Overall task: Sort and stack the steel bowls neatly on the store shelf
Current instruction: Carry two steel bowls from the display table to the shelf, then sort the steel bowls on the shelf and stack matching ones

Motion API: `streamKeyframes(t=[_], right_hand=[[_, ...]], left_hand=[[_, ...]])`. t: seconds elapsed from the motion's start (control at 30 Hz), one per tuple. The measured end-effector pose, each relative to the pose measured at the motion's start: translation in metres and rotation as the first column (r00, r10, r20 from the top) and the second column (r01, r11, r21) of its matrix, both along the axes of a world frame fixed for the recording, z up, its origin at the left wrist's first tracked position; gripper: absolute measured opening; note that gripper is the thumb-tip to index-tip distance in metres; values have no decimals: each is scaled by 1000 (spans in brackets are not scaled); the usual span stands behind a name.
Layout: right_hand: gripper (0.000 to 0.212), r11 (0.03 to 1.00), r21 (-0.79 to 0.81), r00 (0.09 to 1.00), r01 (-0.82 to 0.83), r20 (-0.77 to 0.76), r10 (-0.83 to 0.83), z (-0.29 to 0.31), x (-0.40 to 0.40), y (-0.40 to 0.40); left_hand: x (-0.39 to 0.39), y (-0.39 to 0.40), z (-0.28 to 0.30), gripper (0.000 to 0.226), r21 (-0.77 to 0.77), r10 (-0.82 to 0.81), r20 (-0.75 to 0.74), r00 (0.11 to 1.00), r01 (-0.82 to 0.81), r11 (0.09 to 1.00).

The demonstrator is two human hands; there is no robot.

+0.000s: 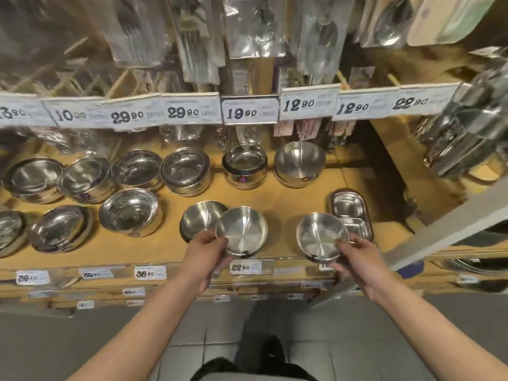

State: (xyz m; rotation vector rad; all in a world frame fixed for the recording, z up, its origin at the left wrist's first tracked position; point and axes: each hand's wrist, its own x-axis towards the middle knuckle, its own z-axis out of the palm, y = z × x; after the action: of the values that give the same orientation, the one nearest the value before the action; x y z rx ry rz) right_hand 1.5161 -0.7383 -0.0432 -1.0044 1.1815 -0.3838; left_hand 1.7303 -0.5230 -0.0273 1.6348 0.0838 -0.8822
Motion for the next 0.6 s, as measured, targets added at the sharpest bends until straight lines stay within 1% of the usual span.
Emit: streamKeyframes(t=[0.07, 0.17, 0.27, 0.33, 0.47, 0.6], right_hand=[[5, 1000, 19, 1000, 2, -6, -2, -6, 3, -7], [7, 997, 62, 999, -40, 9, 39, -15, 7, -13], [22, 994, 102, 999, -46, -2, 47, -21, 15, -21], [29, 993, 105, 998, -54, -32, 57, -23, 19, -25], [32, 992, 103, 996, -66, -54, 71, -29, 26, -27], [29, 995, 86, 998, -45, -46, 49, -36, 33, -26]], left_hand=[[-5, -11, -7, 16, 22, 13, 3, 1000, -13, 1000], [-10, -22, -20, 15, 15, 27, -34, 999, -26, 1000], [-8, -32, -36, 18, 31, 20, -36, 999, -19, 999], [-5, -39, -45, 17, 53, 24, -38, 999, -22, 998], [-2, -53, -60, 13, 69, 45, -69, 997, -41, 997], [-3, -62, -71, 16, 66, 64, -65, 996, -60, 996]])
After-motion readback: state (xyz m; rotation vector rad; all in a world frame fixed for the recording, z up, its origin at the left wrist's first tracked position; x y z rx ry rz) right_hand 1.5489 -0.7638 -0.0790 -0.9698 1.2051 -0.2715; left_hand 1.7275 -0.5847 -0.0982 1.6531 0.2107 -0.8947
